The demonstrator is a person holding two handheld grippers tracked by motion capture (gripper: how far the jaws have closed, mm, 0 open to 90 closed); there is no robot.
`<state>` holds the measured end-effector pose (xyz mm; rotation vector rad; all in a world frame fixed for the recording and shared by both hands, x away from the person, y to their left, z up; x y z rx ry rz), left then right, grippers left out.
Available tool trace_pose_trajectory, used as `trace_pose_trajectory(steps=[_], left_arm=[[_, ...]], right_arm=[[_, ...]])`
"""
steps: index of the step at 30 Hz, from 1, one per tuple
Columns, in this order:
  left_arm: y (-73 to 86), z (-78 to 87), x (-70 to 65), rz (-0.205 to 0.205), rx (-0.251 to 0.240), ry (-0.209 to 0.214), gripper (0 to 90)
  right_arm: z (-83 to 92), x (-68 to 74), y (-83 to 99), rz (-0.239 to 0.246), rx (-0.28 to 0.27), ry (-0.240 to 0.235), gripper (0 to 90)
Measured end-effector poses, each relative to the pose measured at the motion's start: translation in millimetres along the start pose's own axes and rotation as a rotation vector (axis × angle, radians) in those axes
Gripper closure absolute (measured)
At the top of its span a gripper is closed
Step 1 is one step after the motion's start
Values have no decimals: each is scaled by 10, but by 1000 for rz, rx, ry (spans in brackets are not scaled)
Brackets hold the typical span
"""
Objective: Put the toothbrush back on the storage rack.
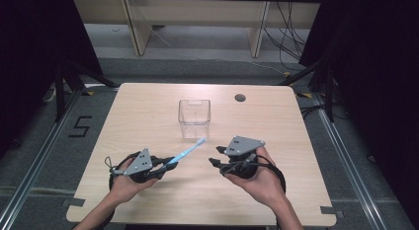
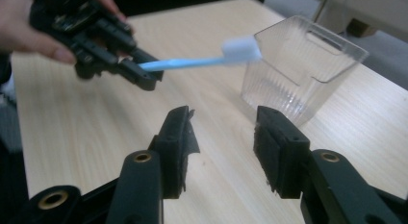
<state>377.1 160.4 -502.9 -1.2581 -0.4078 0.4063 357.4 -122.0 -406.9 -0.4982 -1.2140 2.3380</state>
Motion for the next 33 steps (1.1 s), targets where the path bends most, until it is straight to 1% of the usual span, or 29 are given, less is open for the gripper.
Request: trace_pose_trajectory(steps=[3, 4, 5, 6, 7, 8, 10, 11, 12, 13, 14, 15, 16, 17, 18, 19, 20, 21, 22, 24, 26, 27, 28, 30, 31, 33], left_arm=[[-42, 44, 13, 49, -87, -48, 778], [-60, 49, 11, 62, -129, -57, 778], [-81, 70, 5, 71, -145, -71, 777], [-101, 76, -4, 81, -170, -77, 777], [-118, 79, -14, 91, -189, -83, 777], [-132, 75, -25, 95, -203, -81, 777], [-154, 69, -45, 97, -215, -82, 777], [-161, 61, -51, 91, -218, -77, 777], [-166, 57, -56, 92, -222, -82, 777], [-168, 48, -59, 94, -223, -79, 777], [-166, 43, -56, 90, -220, -80, 777], [-163, 38, -53, 90, -220, -87, 777], [-157, 27, -44, 90, -221, -87, 777], [-151, 21, -40, 96, -221, -92, 777], [-151, 17, -36, 95, -220, -92, 777], [-153, 8, -33, 94, -224, -92, 777], [-157, 3, -33, 94, -227, -94, 777], [-162, 1, -34, 93, -224, -94, 777], [-167, -7, -36, 92, -227, -94, 777], [-176, -20, -37, 88, -223, -91, 777], [-185, -41, -47, 88, -223, -87, 777], [-189, -52, -52, 84, -221, -83, 777], [-193, -66, -60, 80, -221, -81, 777], [-198, -86, -75, 79, -221, -75, 777], [-200, -95, -80, 74, -222, -74, 777], [-201, -112, -93, 74, -220, -70, 777]], right_arm=[[-27, -52, 147, -104, -88, 15, 587], [-51, -64, 197, -138, -110, 10, 585], [-83, -75, 249, -166, -132, 10, 584], [-163, -79, 345, -232, -185, 7, 573], [-163, -79, 345, -232, -185, 7, 573], [-201, -75, 392, -260, -190, 2, 563], [-287, -65, 455, -290, -208, -2, 548], [-334, -41, 489, -328, -204, -7, 544], [-375, -43, 504, -325, -218, -7, 544], [-404, -33, 514, -343, -228, -6, 543], [-431, -35, 517, -332, -234, -7, 540], [-447, -16, 515, -354, -233, -10, 539], [-464, -21, 506, -334, -246, -13, 538], [-475, -13, 487, -332, -259, -2, 538], [-481, 9, 457, -347, -266, -10, 538], [-492, 10, 443, -343, -285, -5, 538], [-489, 19, 417, -345, -290, -2, 538], [-489, 18, 389, -337, -312, 1, 541], [-493, 25, 360, -352, -319, -4, 543], [-489, 30, 294, -349, -342, 0, 543], [-504, 31, 226, -355, -361, -17, 543], [-507, 40, 203, -369, -370, -26, 543], [-516, 45, 169, -367, -373, -34, 543], [-530, 64, 101, -389, -386, -51, 545], [-553, 49, 76, -373, -393, -52, 545], [-571, 47, 29, -385, -405, -61, 546]])
Point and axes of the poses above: each handheld gripper's, and its own axes: z roughly backward along the jaws, y roughly out of its underside, x roughly to its left, the point moved 3 cm from there along -z, roughly forward along the jaws
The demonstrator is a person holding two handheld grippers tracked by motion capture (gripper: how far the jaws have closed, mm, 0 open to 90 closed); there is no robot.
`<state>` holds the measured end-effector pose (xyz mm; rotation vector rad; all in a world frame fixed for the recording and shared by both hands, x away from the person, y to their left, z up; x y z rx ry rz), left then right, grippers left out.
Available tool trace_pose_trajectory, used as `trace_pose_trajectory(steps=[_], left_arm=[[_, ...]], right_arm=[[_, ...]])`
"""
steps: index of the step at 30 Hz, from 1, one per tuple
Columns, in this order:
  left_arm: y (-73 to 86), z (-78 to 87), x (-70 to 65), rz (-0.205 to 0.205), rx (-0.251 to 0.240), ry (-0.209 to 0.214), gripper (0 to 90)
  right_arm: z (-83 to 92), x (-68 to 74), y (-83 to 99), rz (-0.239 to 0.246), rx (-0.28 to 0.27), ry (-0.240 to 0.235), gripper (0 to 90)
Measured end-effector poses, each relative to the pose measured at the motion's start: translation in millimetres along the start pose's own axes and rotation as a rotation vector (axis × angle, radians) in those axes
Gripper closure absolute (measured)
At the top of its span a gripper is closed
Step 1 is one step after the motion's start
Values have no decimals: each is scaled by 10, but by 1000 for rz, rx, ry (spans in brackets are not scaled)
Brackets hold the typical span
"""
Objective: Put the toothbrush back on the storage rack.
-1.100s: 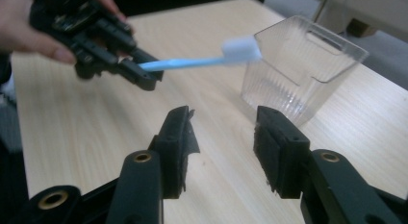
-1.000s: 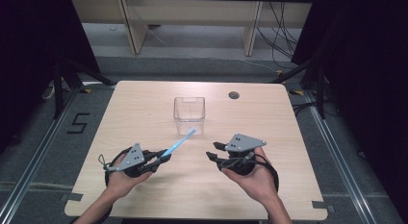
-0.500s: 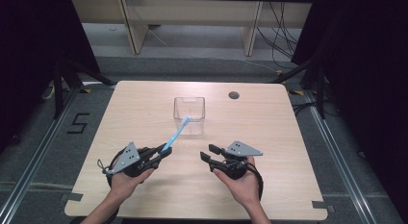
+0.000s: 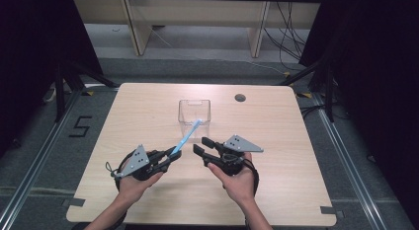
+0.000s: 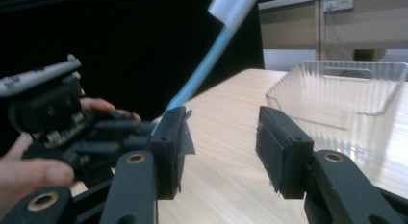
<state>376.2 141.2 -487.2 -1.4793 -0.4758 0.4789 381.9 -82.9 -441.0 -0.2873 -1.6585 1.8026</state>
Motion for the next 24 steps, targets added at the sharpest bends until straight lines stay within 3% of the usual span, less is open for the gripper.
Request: trace_pose_trajectory(steps=[7, 8, 13, 19, 22, 24], left_arm=[[5, -34, -30, -4, 5, 12, 777], [5, -39, -33, -4, 3, 12, 777], [14, -62, -62, -5, 4, 19, 777], [34, -81, -90, 3, 6, 24, 776], [35, -93, -104, -4, 9, 28, 775], [40, -108, -108, -7, 16, 37, 775]], right_arm=[[-108, 23, -103, -63, -32, -35, 552], [-117, 10, -114, -52, -34, -29, 556], [-159, -8, -133, -95, -43, -31, 603], [-169, -33, -149, -129, -67, -62, 719], [-156, -49, -165, -149, -70, -53, 793], [-152, -57, -176, -171, -74, -81, 823]])
Point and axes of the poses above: each handheld gripper's, and its own axes: z roughly backward along the jaws, y roughly out of its underside, x roughly to its left, the point moved 3 cm from there along -z, roughly forward along the jaws
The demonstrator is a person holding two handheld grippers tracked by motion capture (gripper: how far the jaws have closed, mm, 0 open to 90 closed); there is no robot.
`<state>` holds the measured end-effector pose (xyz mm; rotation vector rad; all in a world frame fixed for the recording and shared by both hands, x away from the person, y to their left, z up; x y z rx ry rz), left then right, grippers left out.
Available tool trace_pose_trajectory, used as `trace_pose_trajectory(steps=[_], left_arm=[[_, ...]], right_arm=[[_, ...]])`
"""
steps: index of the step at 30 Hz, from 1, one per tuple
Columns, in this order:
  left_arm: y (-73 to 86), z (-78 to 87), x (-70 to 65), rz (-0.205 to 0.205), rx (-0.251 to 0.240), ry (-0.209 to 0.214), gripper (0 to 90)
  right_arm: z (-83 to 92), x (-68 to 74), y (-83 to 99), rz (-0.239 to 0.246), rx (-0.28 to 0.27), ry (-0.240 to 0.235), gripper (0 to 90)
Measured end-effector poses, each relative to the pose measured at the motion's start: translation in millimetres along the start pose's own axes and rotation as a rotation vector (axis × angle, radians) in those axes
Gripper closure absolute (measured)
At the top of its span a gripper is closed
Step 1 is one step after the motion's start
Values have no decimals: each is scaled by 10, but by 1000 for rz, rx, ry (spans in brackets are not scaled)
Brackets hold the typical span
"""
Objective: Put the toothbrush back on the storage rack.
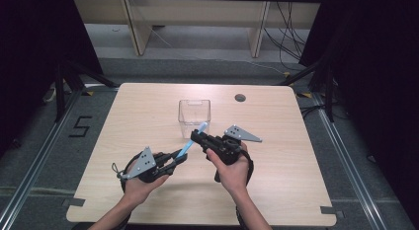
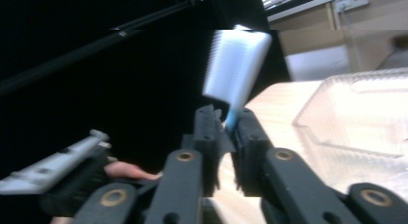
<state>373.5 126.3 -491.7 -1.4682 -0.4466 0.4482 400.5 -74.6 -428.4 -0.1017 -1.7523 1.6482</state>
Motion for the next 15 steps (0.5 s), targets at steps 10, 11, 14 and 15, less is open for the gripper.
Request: trace_pose_trajectory(steps=[10, 11, 14, 15], left_arm=[[-109, 14, 30, 28, 77, 29, 558], [-131, 19, 38, 37, 90, 28, 538], [-188, 7, 56, 66, 108, 32, 486], [-212, -10, 55, 68, 109, 33, 481]], right_arm=[[39, 101, -86, 209, 126, 33, 866], [37, 90, -92, 251, 132, 46, 866], [48, 116, -85, 310, 166, 72, 866], [49, 113, -85, 328, 167, 76, 866]])
Point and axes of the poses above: each handheld gripper's, and its own axes: z roughly backward along the jaws, y roughly out of its underside, x roughly to its left, the point moved 3 cm from there along -z, roughly forward along the jaws
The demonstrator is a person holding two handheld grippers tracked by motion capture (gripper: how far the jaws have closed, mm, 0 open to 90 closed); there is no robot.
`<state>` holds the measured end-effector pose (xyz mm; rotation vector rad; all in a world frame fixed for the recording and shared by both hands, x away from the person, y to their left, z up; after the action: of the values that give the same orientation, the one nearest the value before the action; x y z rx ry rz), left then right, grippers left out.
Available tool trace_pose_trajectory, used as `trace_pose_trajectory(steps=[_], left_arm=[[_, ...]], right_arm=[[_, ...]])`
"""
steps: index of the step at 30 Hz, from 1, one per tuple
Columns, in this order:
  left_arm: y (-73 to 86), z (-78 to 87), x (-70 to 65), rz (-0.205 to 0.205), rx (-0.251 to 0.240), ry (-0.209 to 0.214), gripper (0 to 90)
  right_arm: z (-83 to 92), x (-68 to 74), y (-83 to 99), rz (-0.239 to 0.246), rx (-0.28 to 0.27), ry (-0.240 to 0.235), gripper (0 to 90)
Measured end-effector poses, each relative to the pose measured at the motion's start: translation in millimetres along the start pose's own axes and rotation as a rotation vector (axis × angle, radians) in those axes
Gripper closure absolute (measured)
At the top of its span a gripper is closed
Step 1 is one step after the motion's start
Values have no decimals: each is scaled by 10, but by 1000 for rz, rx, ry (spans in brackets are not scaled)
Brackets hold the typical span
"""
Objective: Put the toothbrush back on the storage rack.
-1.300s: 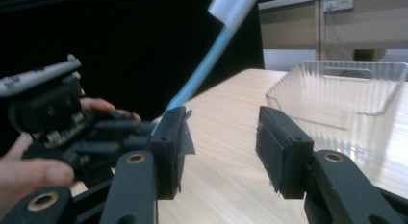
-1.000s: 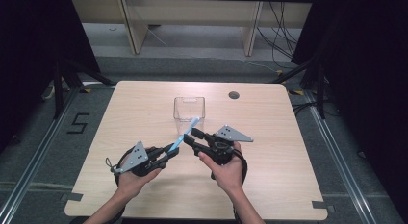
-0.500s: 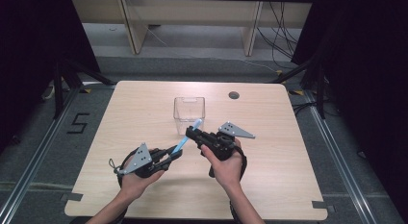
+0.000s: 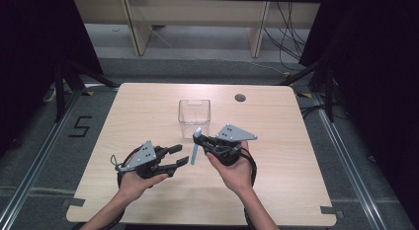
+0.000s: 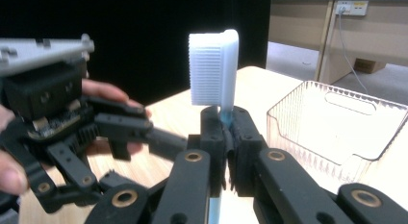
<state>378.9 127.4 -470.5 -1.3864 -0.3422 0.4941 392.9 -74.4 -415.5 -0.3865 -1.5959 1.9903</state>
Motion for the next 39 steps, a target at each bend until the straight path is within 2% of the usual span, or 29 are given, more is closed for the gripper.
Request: trace_pose_trajectory(steps=[1, 3, 4, 5, 9, 11, 12, 14, 17, 19, 22, 25, 27, 29, 31, 34, 35, 36, 39], left_arm=[[-19, -13, -5, -7, 8, 2, 473], [-44, -58, -24, -23, 16, 14, 468], [-53, -71, -35, -33, 40, 13, 469], [-58, -101, -50, -38, 39, 17, 473], [-78, -185, -105, -72, 68, 20, 526], [-80, -223, -116, -94, 81, 11, 540], [-81, -240, -118, -101, 82, 4, 559], [-83, -267, -114, -93, 81, -7, 589], [-90, -297, -113, -101, 75, -17, 644], [-92, -296, -114, -106, 91, -27, 701], [-90, -316, -112, -97, 88, -39, 757], [-91, -315, -94, -79, 97, -53, 776], [-90, -312, -94, -71, 92, -54, 781], [-91, -306, -91, -69, 85, -65, 783], [-91, -292, -69, -57, 71, -80, 784], [-92, -258, -9, -34, 54, -91, 784], [-93, -237, 18, -30, 55, -97, 784], [-95, -221, 43, -22, 46, -104, 784], [-106, -181, 114, -15, 19, -121, 784]], right_arm=[[4, 15, 10, 0, 20, 8, 866], [-11, 28, 21, 16, 27, 7, 866], [-18, 27, 20, 28, 21, 7, 866], [-23, 42, 24, 19, 27, 9, 866], [-49, 62, 32, 41, 40, -1, 866], [-54, 67, 33, 40, 38, -4, 866], [-43, 79, 38, 22, 49, 9, 866], [-62, 77, 38, 40, 42, -5, 866], [-65, 82, 40, 46, 44, 4, 865], [-60, 92, 38, 44, 49, 17, 865], [-80, 99, 35, 41, 53, 10, 864], [-100, 107, 35, 60, 47, 9, 863], [-92, 113, 37, 56, 53, 17, 857], [-102, 116, 35, 42, 38, 4, 817], [-102, 117, 29, 20, 19, -8, 726], [-47, 120, 21, 20, -5, 5, 618], [-23, 102, 14, 33, -28, -4, 595], [14, 100, 16, 16, -37, -13, 574], [174, 12, 34, 15, -67, 29, 530]])
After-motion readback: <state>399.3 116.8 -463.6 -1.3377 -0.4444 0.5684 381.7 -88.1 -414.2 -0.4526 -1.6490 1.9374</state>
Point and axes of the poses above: each handheld gripper's, and its own axes: z roughly backward along the jaws, y roughly out of its underside, x roughly to its left, the point moved 3 cm from there along -z, roughly forward along the jaws
